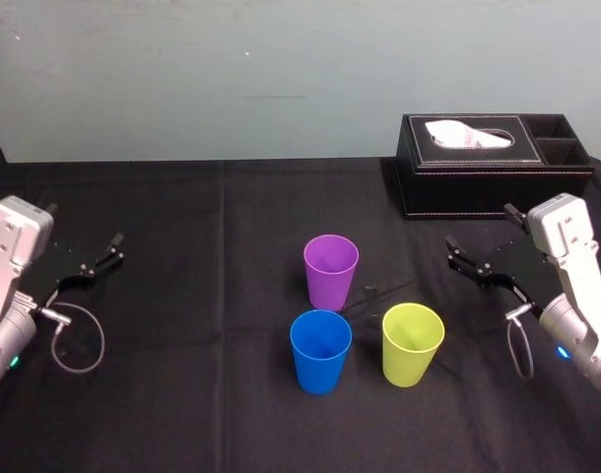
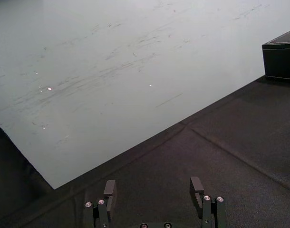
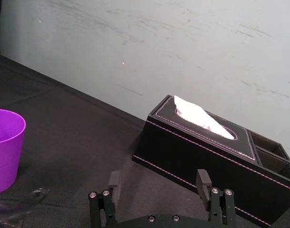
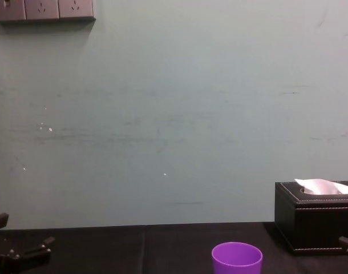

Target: Stack the three plastic cups sequentially using one hand.

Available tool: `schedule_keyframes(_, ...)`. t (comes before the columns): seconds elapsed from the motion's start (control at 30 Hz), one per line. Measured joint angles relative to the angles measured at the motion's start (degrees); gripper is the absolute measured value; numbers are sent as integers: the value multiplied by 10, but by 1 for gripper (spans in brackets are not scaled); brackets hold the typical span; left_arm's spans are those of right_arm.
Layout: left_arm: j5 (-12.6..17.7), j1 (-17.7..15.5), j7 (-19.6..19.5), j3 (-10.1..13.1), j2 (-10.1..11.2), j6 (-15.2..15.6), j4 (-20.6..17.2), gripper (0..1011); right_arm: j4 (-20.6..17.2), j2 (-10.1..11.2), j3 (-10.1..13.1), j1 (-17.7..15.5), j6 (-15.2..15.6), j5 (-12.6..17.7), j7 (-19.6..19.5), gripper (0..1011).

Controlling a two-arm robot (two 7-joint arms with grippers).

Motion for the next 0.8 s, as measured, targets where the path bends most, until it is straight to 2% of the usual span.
schedule_keyframes(0.8,0,0,0,0,0,0,0,1010,0,0,0,0,0,0,0,1004)
